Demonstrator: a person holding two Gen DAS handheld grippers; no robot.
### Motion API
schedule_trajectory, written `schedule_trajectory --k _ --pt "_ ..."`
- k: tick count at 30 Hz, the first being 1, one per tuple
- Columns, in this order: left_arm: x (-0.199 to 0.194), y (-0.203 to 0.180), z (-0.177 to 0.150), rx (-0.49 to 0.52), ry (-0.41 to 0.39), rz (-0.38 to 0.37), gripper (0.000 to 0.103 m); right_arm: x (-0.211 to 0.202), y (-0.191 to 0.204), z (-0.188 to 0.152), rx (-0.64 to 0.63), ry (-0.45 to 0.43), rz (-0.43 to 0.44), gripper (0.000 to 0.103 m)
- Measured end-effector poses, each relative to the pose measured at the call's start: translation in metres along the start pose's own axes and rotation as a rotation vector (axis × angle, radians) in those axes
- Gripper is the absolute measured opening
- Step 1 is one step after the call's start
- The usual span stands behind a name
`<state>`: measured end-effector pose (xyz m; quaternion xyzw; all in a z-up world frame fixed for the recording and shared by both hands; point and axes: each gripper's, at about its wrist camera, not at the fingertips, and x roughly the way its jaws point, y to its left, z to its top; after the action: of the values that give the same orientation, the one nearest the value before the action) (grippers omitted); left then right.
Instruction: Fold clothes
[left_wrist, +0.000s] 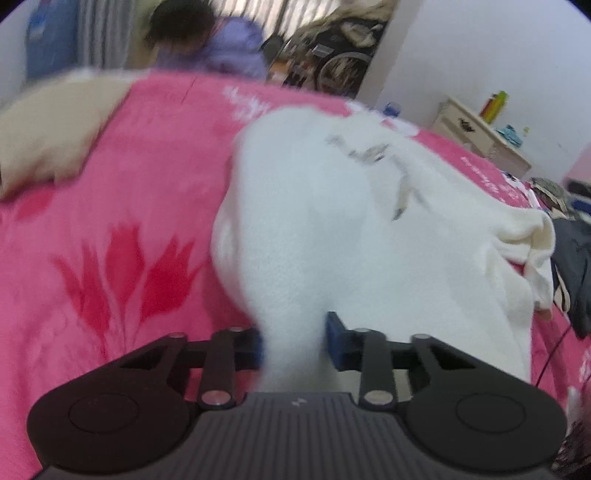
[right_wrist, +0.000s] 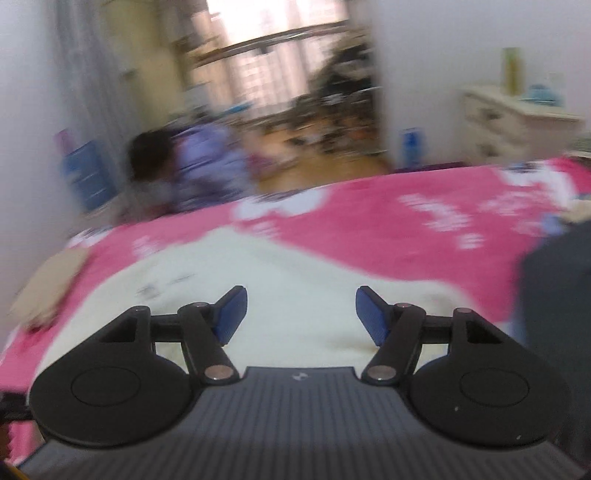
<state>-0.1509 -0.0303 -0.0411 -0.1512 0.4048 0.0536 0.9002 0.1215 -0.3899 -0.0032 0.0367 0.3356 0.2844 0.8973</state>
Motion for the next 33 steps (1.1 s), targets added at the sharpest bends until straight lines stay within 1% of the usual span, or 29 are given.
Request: schedule_trajectory --k 2,5,8,9,10,12,13,14,16,17,18,19,22,26,27,29,33 --pt "-0.008 -0.017 0.002 0.053 -0.038 -0.014 0.025 0.019 0.025 -0.002 -0.049 0.065 0.111 0.065" --pt "-0.011 -0.049 0.003 0.141 -0.074 -0.064 0.025 0.043 0.067 -0.008 -0.118 0.152 0.269 0.065" --pt "-0.005 -0.079 -0.002 0.233 -0.088 -0.104 0.039 0.063 0.109 -0.013 -0.173 0.244 0.391 0.066" --pt "-0.003 -0.087 -0.005 0.256 -0.093 -0.118 0.05 0.068 0.121 -0.015 -0.181 0.282 0.426 0.067" --pt "-0.001 -0.094 -0.008 0.274 -0.098 -0.128 0.055 0.074 0.133 -0.017 -0.189 0.319 0.454 0.067" --pt "0.006 -0.105 -0.014 0.304 -0.103 -0.141 0.056 0.085 0.152 -0.024 -0.2 0.392 0.464 0.068" --pt "0.01 -0.11 -0.017 0.32 -0.098 -0.148 0.057 0.093 0.159 -0.028 -0.212 0.439 0.453 0.068" --pt "0.013 -0.113 -0.019 0.328 -0.098 -0.155 0.058 0.097 0.162 -0.036 -0.218 0.466 0.441 0.068" --pt "0.015 -0.117 -0.024 0.338 -0.1 -0.17 0.062 0.104 0.169 -0.051 -0.229 0.52 0.415 0.064" --pt "0.015 -0.119 -0.026 0.342 -0.101 -0.178 0.062 0.108 0.172 -0.058 -0.235 0.547 0.403 0.06" --pt "0.014 -0.12 -0.028 0.345 -0.102 -0.186 0.063 0.112 0.175 -0.065 -0.239 0.57 0.39 0.043" --pt "0.014 -0.12 -0.029 0.346 -0.096 -0.199 0.063 0.113 0.173 -0.071 -0.233 0.576 0.384 0.028" --pt "0.006 -0.109 -0.03 0.331 -0.08 -0.253 0.063 0.115 0.157 -0.077 -0.166 0.584 0.394 0.017" --pt "-0.015 -0.072 -0.021 0.216 -0.064 -0.379 0.063 0.105 0.129 -0.074 -0.073 0.57 0.361 0.015" --pt "-0.018 -0.061 -0.019 0.175 -0.062 -0.391 0.063 0.104 0.12 -0.073 -0.043 0.568 0.357 0.015" --pt "-0.022 -0.036 -0.014 0.083 -0.06 -0.397 0.062 0.099 0.104 -0.072 0.014 0.557 0.35 0.015" --pt "0.001 0.0 -0.012 0.0 -0.024 -0.296 0.058 0.089 0.075 -0.072 0.114 0.52 0.33 0.015"
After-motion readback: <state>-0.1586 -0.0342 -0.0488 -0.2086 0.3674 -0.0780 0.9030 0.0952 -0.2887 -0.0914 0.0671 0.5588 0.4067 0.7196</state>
